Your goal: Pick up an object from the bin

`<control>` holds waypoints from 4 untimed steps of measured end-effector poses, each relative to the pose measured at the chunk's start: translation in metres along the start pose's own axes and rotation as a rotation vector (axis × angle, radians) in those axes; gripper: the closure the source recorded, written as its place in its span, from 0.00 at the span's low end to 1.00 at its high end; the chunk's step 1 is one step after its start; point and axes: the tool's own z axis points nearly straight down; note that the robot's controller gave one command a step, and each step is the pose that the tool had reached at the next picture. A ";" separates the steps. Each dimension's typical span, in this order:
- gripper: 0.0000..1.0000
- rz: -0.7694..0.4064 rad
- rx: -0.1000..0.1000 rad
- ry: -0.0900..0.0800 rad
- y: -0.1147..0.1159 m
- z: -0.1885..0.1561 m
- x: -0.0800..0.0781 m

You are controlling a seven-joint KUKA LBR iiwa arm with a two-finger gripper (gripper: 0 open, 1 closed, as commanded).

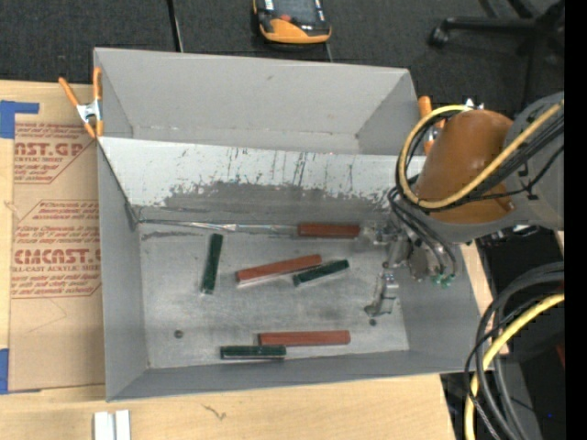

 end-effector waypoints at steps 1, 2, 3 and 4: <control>0.00 0.288 0.001 0.008 0.028 0.007 -0.035; 0.00 0.039 0.001 0.005 0.040 0.016 -0.052; 0.00 0.011 -0.001 0.004 0.058 0.064 -0.051; 1.00 -0.060 0.000 0.002 0.061 0.082 -0.046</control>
Offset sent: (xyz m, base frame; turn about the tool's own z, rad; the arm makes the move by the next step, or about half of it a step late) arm 0.0631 0.0464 -0.0304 -0.2376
